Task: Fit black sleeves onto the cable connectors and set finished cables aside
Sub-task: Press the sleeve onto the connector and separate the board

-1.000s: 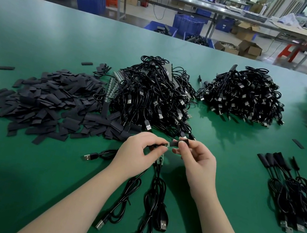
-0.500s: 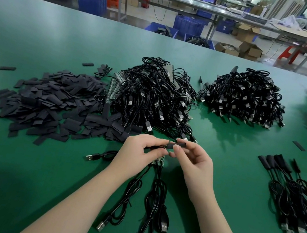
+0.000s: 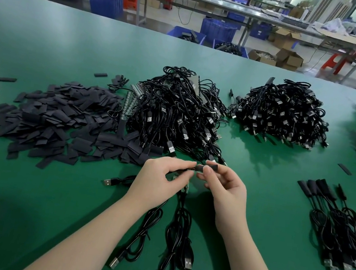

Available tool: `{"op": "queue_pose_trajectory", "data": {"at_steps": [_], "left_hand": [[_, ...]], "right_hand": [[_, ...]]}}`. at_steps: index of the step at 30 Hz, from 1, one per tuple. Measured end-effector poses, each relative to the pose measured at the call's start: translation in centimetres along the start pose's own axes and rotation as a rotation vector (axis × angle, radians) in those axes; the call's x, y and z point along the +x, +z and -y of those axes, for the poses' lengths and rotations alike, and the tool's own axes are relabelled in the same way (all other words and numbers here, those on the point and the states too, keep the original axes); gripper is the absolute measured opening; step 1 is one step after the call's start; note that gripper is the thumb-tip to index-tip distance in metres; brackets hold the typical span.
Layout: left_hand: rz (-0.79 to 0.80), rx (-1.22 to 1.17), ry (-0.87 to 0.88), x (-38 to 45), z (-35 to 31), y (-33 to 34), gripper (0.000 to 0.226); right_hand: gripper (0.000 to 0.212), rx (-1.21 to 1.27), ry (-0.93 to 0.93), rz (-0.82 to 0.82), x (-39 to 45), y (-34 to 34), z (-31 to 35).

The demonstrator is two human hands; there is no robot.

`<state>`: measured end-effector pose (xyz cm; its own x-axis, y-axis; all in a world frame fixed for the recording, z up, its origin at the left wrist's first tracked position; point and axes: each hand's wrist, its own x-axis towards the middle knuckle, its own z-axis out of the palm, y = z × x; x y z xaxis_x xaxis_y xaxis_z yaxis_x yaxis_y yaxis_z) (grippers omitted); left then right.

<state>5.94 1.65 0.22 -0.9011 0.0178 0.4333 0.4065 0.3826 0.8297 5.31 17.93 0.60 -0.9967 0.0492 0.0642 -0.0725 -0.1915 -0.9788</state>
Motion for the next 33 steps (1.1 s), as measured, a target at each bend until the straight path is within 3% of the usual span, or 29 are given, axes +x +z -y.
{"op": "queue_pose_trajectory", "data": {"at_steps": [6, 12, 19, 28, 33], "left_hand": [[-0.093, 0.104, 0.014, 0.06, 0.14, -0.17, 0.019], [-0.015, 0.126, 0.047, 0.05, 0.13, -0.07, 0.026], [-0.107, 0.103, -0.044, -0.05, 0.07, 0.06, 0.023], [-0.104, 0.180, 0.092, -0.09, -0.24, 0.16, 0.022], [-0.128, 0.117, -0.025, -0.14, 0.03, 0.25, 0.023]], "right_hand": [[0.011, 0.025, -0.007, -0.007, -0.22, 0.33, 0.08], [0.016, 0.021, -0.028, -0.019, -0.13, 0.29, 0.11], [0.023, 0.011, -0.050, -0.007, -0.19, 0.41, 0.00], [0.011, -0.014, -0.003, -0.001, -0.19, 0.45, -0.09], [0.010, 0.000, 0.007, -0.013, -0.19, 0.50, -0.25]]}}
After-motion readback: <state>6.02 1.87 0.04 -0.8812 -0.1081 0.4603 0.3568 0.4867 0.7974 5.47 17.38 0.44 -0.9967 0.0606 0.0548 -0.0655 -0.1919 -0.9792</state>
